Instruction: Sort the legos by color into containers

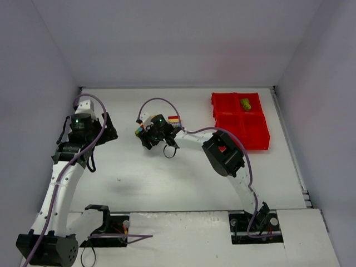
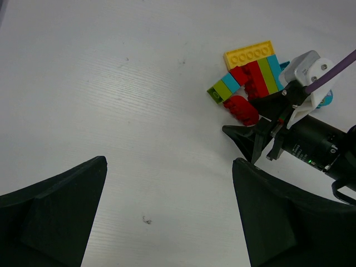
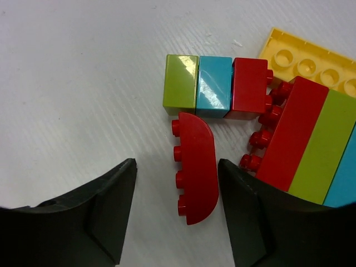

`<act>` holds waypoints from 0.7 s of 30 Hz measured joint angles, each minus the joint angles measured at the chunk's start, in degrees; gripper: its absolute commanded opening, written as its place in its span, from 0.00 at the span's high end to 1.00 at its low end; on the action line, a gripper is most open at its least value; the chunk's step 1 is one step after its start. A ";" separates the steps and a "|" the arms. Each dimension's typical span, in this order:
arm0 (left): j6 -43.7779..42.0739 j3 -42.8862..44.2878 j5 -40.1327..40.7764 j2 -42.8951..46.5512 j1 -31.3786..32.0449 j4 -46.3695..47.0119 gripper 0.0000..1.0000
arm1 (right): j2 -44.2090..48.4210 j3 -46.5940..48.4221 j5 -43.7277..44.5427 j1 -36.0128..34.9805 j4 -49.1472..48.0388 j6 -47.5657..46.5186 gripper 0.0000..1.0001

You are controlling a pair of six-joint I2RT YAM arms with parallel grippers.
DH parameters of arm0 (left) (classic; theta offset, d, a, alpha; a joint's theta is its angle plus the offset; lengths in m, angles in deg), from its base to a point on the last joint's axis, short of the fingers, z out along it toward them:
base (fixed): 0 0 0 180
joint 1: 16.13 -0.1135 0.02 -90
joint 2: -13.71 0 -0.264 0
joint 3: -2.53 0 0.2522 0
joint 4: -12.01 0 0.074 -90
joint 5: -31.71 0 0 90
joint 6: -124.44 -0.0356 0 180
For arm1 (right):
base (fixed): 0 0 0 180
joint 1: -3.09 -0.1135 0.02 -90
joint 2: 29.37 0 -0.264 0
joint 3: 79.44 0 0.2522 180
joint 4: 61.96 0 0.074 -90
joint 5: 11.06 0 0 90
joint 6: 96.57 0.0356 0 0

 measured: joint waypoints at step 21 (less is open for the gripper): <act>0.00 -0.02 -0.04 0.20 0.00 0.00 0.12 | 30.14 -27.69 17.81 5.68 -3.67 2.60 1.00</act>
